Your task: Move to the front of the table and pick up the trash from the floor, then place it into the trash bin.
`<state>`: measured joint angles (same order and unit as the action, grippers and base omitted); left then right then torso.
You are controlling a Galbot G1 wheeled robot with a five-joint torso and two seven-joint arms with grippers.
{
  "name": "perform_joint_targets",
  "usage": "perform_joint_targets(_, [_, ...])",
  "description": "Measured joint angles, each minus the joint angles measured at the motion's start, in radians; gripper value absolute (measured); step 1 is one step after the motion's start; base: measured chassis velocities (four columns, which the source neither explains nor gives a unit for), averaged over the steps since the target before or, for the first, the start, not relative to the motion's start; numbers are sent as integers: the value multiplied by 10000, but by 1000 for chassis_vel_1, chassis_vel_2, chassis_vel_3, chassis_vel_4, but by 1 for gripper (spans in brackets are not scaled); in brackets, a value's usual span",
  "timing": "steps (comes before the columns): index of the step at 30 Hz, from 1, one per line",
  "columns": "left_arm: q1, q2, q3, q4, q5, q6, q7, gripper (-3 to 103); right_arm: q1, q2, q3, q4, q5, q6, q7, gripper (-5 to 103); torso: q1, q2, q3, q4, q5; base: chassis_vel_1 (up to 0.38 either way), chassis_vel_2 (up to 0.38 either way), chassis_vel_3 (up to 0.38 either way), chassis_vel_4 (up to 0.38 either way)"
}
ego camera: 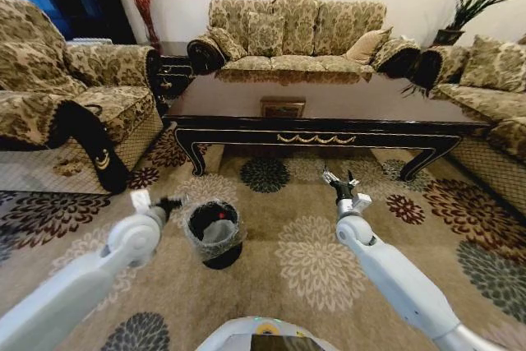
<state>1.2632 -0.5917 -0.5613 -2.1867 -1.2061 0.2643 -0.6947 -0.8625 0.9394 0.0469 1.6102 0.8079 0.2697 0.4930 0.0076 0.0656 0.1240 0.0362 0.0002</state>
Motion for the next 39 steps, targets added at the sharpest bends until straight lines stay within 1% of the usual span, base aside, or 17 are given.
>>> perform_joint_targets(1, [0,0,0,0,0,0,0,88,0,0,0,0,0,0,0,100,0,0,0,0,0,0,0,0,0])
perform_joint_targets(2, [147,-155,-398,120,654,-231,564,93,-20,0,37,-2,25,162,-56,100,0,0,0,0,-3,0,0,0,0])
perform_joint_targets(3, [281,-275,-647,194,1141,-344,924,97,-45,-3,67,3,35,283,-118,100,0,0,0,1,-4,0,0,0,0])
perform_joint_targets(5, [783,-643,-1261,308,2274,-545,1647,100,-136,-49,144,46,16,399,-227,100,1,0,1,1,-3,0,0,0,0])
perform_joint_targets(6, [783,-643,-1261,308,2274,-545,1647,100,-136,-49,144,46,16,399,-227,100,1,0,1,1,-3,0,0,0,0])
perform_joint_targets(8, [1540,-1250,-1904,255,3213,-620,2024,100,-314,-154,317,200,-135,457,-354,100,0,0,1,3,-4,0,0,0,0])
perform_joint_targets(9, [1726,-1448,-2021,216,3385,-623,2059,100,-386,-193,375,259,-182,460,-386,100,0,0,0,3,-2,0,0,0,0])
perform_joint_targets(10, [1726,-1448,-2021,216,3385,-623,2059,100,-386,-193,375,259,-182,460,-386,100,0,0,0,3,-2,0,0,0,0])
perform_joint_targets(11, [2089,-1915,-2211,134,3863,-583,2072,100,-521,-280,499,389,-242,462,-409,100,0,0,0,4,-3,0,0,0,0])
perform_joint_targets(13, [2284,-2310,-2294,75,4433,-499,2020,100,-653,-360,621,513,-278,461,-410,100,-3,-15,-15,5,-3,0,0,0,0])
perform_joint_targets(14, [2284,-2310,-2294,75,4433,-499,2020,100,-653,-360,621,513,-278,461,-410,100,-3,-15,-15,5,-3,0,0,0,0])
perform_joint_targets(16, [2437,-2671,-2319,-71,4769,-370,1864,100,-841,-431,759,654,-355,457,-410,100,-15,-85,-68,3,-2,0,0,0,0])
perform_joint_targets(20, [2528,-2932,-2305,-209,4878,-313,1803,100,-1099,-471,878,748,-584,479,-431,100,-34,-235,-197,3,1,0,0,0,0])
perform_joint_targets(23, [2561,-3095,-2246,-209,4970,-649,2013,100,-1292,-476,926,825,-750,548,-515,100,-42,-370,-323,3,-1,0,0,0,0])
perform_joint_targets(27, [2579,-3244,-2224,-135,5050,-871,2166,100,-1494,-478,991,982,-866,563,-634,100,-44,-453,-409,3,-2,0,0,0,0])
perform_joint_targets(33, [2637,-3266,-2365,-374,5015,-874,2159,100,-1744,-595,1090,1131,-1068,658,-1083,100,-44,-472,-428,2,-1,0,0,0,0])
perform_joint_targets(39, [2841,-3294,-2625,-763,4987,-872,2137,100,-1937,-633,1103,1185,-1301,776,-1274,100,-43,-472,-425,4,-2,13,-18,-11,20])
